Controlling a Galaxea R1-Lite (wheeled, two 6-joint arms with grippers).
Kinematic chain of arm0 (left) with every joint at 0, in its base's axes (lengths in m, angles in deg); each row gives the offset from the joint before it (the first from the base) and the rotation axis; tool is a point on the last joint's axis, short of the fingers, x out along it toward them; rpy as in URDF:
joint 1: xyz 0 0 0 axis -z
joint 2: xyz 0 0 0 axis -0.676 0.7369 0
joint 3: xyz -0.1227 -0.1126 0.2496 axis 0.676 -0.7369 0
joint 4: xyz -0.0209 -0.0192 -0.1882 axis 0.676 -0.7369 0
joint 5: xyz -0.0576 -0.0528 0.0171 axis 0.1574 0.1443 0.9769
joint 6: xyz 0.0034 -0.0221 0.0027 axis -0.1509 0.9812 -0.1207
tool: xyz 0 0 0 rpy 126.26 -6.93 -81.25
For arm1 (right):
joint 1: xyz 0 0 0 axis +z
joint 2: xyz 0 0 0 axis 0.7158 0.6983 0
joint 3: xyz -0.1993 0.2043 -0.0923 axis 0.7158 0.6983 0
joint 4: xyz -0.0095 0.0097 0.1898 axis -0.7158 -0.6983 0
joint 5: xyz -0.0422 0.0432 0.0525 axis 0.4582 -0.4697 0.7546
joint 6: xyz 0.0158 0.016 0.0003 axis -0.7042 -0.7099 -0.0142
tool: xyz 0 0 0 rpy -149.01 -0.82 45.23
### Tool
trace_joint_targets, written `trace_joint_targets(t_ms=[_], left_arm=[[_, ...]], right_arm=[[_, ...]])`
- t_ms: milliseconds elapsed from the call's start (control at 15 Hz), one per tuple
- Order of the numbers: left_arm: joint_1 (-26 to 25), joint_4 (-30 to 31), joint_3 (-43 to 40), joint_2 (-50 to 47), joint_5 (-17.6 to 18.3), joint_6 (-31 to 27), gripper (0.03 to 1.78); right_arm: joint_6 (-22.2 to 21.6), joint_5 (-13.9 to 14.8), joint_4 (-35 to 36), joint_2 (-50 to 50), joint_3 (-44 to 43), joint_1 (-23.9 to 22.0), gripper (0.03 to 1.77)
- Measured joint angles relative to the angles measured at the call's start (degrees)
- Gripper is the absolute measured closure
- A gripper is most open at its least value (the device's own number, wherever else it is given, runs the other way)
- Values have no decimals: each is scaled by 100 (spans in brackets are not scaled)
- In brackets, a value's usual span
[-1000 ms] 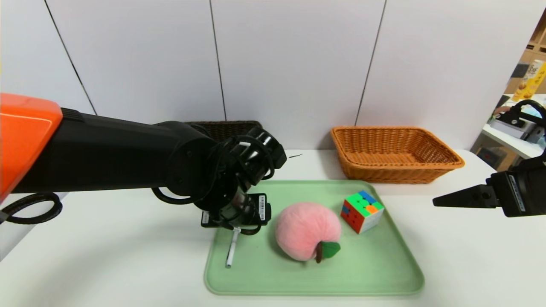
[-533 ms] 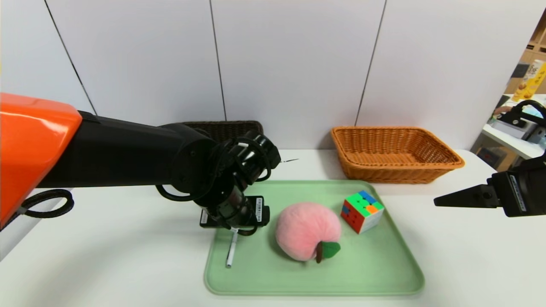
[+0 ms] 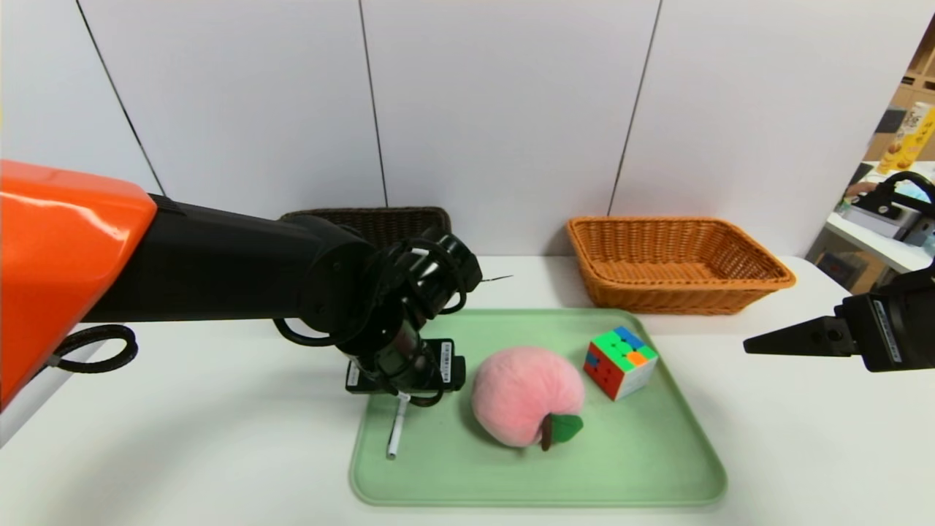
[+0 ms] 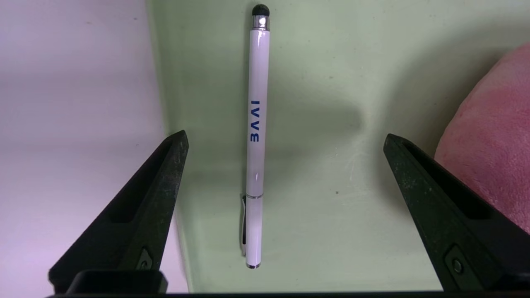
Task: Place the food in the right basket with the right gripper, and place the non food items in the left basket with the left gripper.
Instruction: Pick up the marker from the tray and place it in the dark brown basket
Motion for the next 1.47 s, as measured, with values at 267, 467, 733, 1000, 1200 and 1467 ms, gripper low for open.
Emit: trace_joint_targets(t_ms=[267, 467, 733, 1000, 1200, 1467], left_arm=[[83, 2, 6, 69, -2, 2, 12], [135, 13, 4, 116, -7, -2, 12], [151, 22, 11, 174, -24, -11, 12], [155, 28, 12, 199, -33, -17, 12], [157, 30, 11, 201, -43, -15, 12], [190, 44, 11, 204, -167, -107, 12]], right_arm=[[-5, -9, -4, 0, 0, 0, 10], [-7, -6, -2, -2, 0, 0, 10], [-5, -9, 0, 0, 0, 0, 10], [-7, -11, 7, -2, 0, 0, 10], [-5, -11, 9, -2, 0, 2, 10], [-7, -11, 11, 0, 1, 0, 10]])
